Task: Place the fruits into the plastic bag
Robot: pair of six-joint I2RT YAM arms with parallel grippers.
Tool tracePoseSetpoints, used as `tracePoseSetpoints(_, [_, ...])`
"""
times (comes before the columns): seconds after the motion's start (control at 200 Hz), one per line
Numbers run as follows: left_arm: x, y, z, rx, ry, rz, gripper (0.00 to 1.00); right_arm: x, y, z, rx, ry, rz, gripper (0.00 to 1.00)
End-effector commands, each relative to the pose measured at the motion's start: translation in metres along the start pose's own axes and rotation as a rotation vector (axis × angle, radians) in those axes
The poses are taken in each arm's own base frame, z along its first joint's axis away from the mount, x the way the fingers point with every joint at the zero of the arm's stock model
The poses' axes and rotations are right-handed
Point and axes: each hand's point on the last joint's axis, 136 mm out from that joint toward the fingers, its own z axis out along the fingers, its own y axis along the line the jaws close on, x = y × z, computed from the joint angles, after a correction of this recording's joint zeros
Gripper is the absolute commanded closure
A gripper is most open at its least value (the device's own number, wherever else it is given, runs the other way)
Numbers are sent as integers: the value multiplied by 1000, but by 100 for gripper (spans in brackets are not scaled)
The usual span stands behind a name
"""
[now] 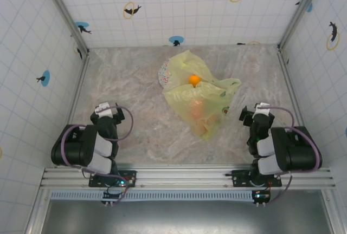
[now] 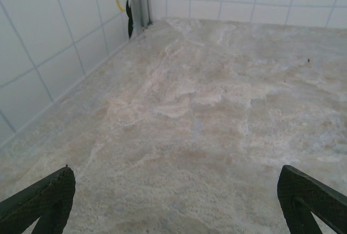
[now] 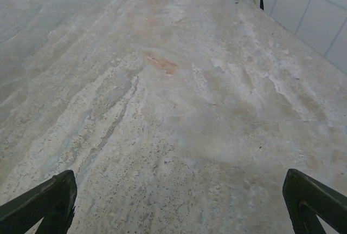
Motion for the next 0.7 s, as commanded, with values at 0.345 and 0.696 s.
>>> tracePoseSetpoints(0.345, [13,-8,-4,74,44,-25,2,-2,5,-7,-36,-30,6,0])
tracePoseSetpoints(0.696, [13,-8,-4,73,44,-25,2,-2,5,-6,-32,-27,-1,0])
